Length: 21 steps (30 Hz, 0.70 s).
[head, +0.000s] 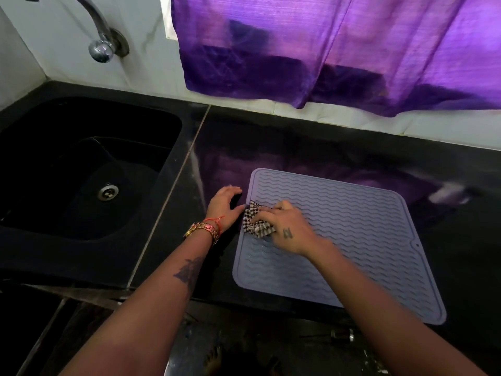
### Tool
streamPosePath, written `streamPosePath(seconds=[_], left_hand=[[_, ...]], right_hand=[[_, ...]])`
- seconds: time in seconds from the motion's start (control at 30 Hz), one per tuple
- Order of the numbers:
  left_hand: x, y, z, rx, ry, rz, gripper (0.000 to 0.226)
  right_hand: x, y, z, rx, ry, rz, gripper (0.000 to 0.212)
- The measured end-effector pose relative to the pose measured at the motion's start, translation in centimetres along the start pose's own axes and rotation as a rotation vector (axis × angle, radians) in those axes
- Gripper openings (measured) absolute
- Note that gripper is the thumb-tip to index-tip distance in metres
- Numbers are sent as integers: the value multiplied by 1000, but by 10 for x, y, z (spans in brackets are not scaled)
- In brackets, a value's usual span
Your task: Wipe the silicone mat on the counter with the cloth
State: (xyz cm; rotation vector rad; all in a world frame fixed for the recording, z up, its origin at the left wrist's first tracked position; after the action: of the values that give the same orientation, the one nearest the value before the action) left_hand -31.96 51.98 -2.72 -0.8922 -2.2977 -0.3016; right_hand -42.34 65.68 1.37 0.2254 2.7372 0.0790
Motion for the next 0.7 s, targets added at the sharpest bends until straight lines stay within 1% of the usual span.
streamPosePath(seconds=[0.07, 0.2, 0.4, 0.47, 0.5, 0.53, 0.57, 0.6, 0.63, 0.67, 0.7], left_hand=[[0, 0, 0, 3, 0, -1, 46], [0, 0, -2, 0, -8, 3, 46], [0, 0, -1, -10, -25, 7, 46], [0, -1, -1, -12, -27, 7, 46], [0, -1, -1, -15, -27, 7, 46], [0, -1, -1, -18, -26, 5, 46], [0, -1, -1, -18, -21, 3, 46], [1, 0, -1, -16, -14, 2, 46], [0, -1, -1, -15, -4, -1, 46], [0, -1, -1, -14, 3, -2, 46], [-1, -1, -1, -12, 4, -4, 46]], right_hand=[[1, 2, -2, -39, -86, -6, 50], [-9, 13, 1, -94, -177, -27, 43], [-26, 31, 1, -137, -185, -90, 36], [-30, 36, 3, -186, -183, -91, 36], [-32, 39, 2, -240, -205, -72, 36], [-32, 41, 0, -298, -273, -37, 36], [-31, 42, -4, -338, -408, 23, 36], [-28, 40, -9, -334, -597, 104, 36], [-25, 37, -15, -260, -801, 198, 37], [-19, 31, -18, -132, -960, 297, 38], [-11, 24, -21, -1, -1045, 381, 41]])
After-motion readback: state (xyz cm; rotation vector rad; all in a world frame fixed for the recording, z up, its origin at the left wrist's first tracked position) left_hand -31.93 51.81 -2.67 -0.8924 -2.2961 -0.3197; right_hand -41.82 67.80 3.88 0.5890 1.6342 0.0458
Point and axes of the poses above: each hand's wrist, its own y-axis away from the middle knuckle, its own z-axis out of the palm, x = y × z, the point moved 2 cm from there along -y, towards the middle knuckle, and after that the axes turned 7 degrees about -y, right-handed, at the moved point
